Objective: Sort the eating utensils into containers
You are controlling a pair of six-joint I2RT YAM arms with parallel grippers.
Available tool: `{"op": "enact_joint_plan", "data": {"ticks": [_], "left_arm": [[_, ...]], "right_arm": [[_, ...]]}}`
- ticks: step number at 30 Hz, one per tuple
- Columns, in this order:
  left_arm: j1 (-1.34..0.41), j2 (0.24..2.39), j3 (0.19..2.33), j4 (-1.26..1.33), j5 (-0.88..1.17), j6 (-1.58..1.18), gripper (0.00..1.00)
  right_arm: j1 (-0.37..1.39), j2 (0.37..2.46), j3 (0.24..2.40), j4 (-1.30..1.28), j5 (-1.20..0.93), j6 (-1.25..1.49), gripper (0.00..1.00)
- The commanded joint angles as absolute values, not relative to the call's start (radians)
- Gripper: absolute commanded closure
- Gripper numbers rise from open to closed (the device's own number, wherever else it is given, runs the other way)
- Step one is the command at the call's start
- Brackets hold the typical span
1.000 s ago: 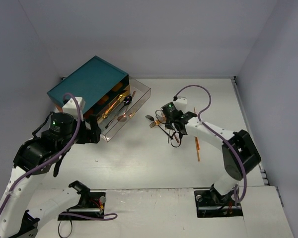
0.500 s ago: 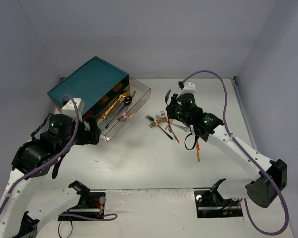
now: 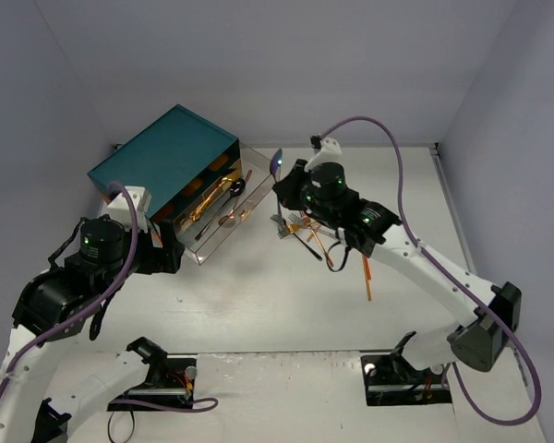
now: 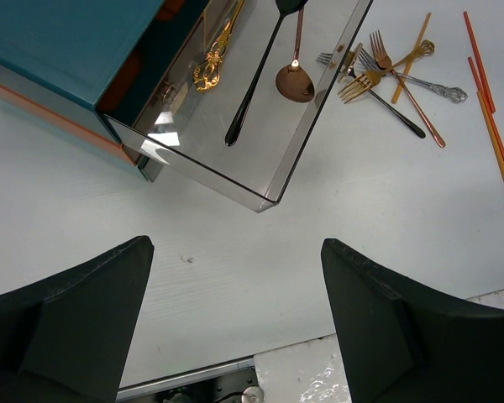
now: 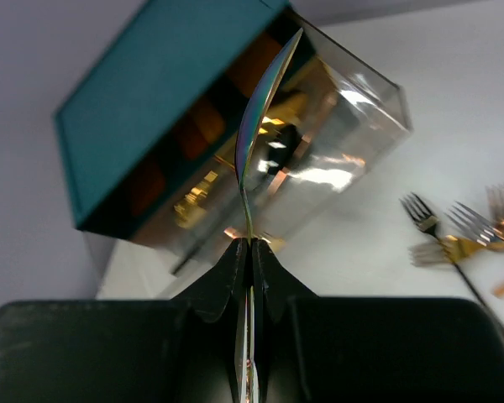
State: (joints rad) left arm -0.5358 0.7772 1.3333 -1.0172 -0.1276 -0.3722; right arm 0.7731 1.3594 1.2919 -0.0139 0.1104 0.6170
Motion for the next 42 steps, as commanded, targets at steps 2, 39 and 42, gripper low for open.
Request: {"op": "enact_joint_plan", "data": {"ticks": [2, 39, 42], "left_arm": [[-0.537, 0.797, 1.376, -0.985, -0.137, -0.351, 0.21], [-0.812, 1.422, 1.8, -0.897, -0.064, -0.438, 0.21], [-0.829, 1.467, 1.787, -0.857, -0.035, -0.46, 0.21]], "right_arm": [[0.827, 1.537, 1.477, 0.191, 0.288, 0.835, 1.0], [0.607, 0.917, 1.096, -0.067, 0.298, 0.472, 0.12], [0.607, 0.882, 1.066, -0.113, 0.325, 0.474, 0.11]]}}
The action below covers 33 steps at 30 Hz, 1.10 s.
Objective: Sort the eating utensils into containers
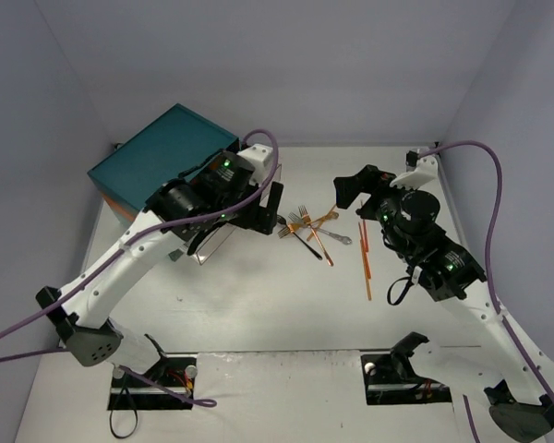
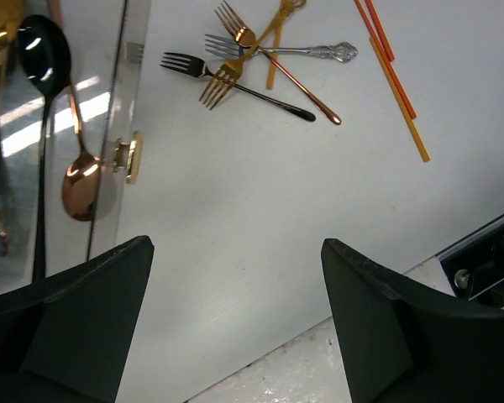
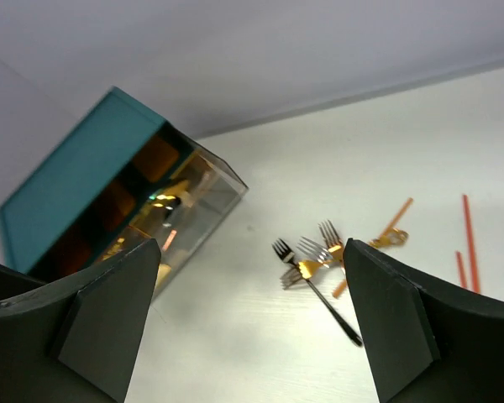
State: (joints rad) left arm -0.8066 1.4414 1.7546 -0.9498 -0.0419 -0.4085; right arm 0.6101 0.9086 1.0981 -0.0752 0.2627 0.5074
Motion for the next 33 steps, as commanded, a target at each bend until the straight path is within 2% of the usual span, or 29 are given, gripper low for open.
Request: {"op": "enact_joint_plan", "data": {"ticks": [1, 4, 10, 22, 33], "left_arm": [[-0.832, 1.487, 1.786, -0.851, -0.017, -0.459, 0.21], [-0.837, 1.528, 1.776, -0.831, -0.005, -0.438, 0.21], [-0.822, 1.571, 1.747, -0.838, -0.171, -0.375, 0.21], [-0.605, 1.582, 1.662, -0.839, -0.257, -0.246, 0.21], [-0.445, 1.706, 1.741, -0.834, -0.327, -0.187, 0.21]], "right_arm": [[0.607, 0.871, 1.06, -0.126, 0.326, 0.477, 0.11], [0.606, 0.841, 1.033, -0.142, 0.323, 0.489, 0.11], [0.607, 0.838, 0.983, -0.155, 0.32, 0.508, 0.12], [0.607, 0.816, 0.896, -0.16, 0.423, 0.583, 0.11], [0.607, 0.905, 0.946, -0.161, 0.448, 0.516, 0.11]]}}
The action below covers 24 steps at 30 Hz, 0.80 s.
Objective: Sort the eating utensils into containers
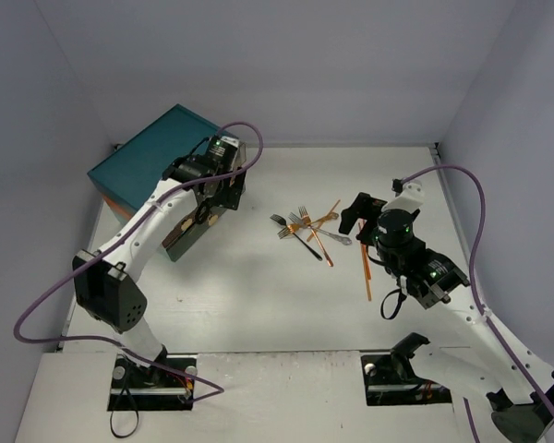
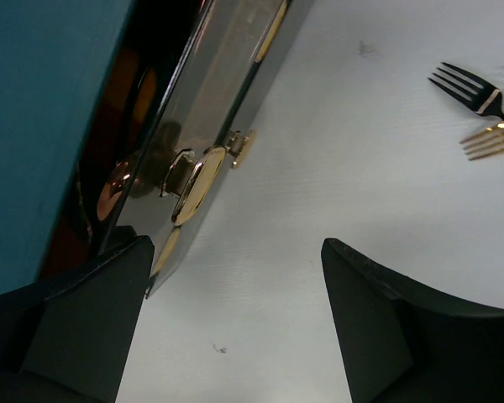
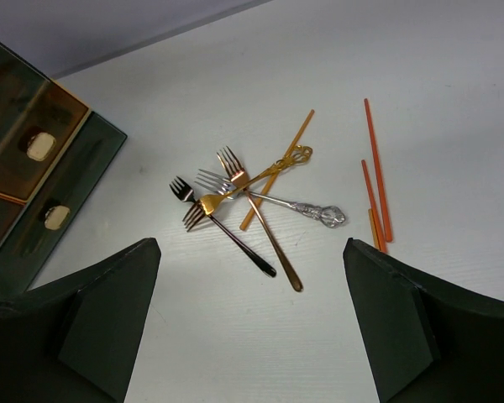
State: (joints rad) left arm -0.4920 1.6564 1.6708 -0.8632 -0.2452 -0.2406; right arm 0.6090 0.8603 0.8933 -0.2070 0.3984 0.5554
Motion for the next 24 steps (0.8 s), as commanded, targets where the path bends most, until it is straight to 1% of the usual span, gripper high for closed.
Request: {"op": "enact_joint_plan", "data": {"ticks": [1, 7, 11, 14, 19, 22, 24], "left_arm": [[-0.436, 1.72, 1.75, -0.837, -0.327, -0.18, 0.21], [-0.426, 1.71, 1.798, -0.834, -0.384, -0.145, 0.21], [-0.426, 1.659, 1.833, -0.842, -0.423, -0.118, 0.21], [-0.437, 1.568, 1.824, -0.84, -0.294, -0.132, 0.21], [-0.514, 1.472, 1.717, -0.84, -0.135, -0.17, 0.21], [-0.548, 1.432, 1.631, -0.839, -0.137, -0.174, 0.21], [-0.558, 1.419, 1.526, -0.84, -0.184, -0.172, 0.21]], "right_arm": [[0.606, 0.914, 0.95, -0.162, 0.447, 0.509, 0.11], [0.606, 0.943, 0.946, -0.163, 0.429, 0.482, 0.11], [0.606, 0.933, 0.946, -0.163, 0.422, 0.452, 0.11], [0.604, 0.925, 0.948, -0.164, 0.428, 0.437, 0.11], [0.603, 0.904, 0.94, -0.165, 0.421, 0.438, 0.11], [0.603, 0.892, 0.924, -0.166, 0.412, 0.436, 0.1], [0.603, 0.869, 0.899, -0.166, 0.412, 0.441, 0.1]]}}
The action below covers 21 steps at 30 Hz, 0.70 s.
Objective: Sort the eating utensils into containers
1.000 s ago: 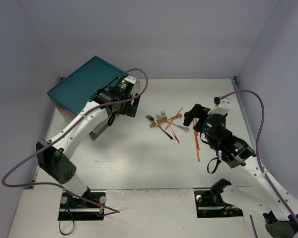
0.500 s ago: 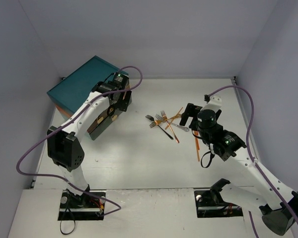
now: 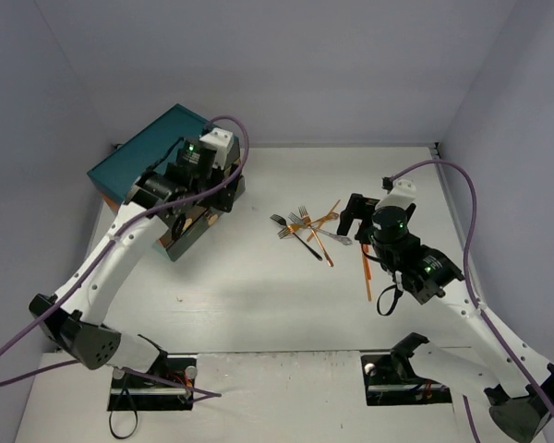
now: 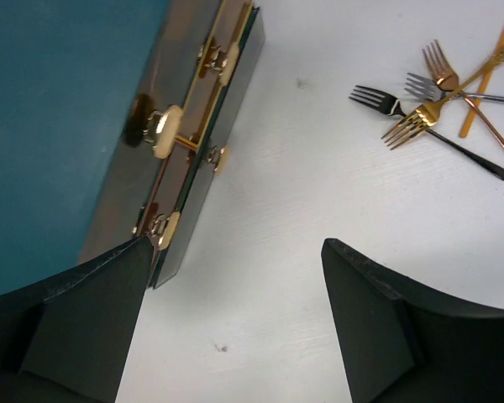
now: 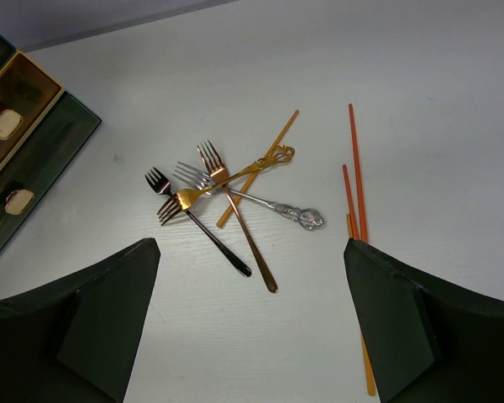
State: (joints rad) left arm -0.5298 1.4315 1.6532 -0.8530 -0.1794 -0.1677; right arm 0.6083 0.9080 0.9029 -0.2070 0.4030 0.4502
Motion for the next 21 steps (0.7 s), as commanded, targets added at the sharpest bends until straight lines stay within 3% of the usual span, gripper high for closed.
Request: {"op": "enact_joint_plan", "data": {"ticks": [1, 21], "left_arm": [[-0.557, 1.418, 1.489, -0.837, -0.205, -0.171, 0.21], [-0.486, 1.569, 1.344, -0.661, -0.429, -0.088, 0.21]], "right_arm": [[0.603, 0.862, 0.893, -0.166, 0.409, 0.447, 0.1], [0.603, 0.794, 0.711, -0.166, 0.241, 0.599, 0.11]]}}
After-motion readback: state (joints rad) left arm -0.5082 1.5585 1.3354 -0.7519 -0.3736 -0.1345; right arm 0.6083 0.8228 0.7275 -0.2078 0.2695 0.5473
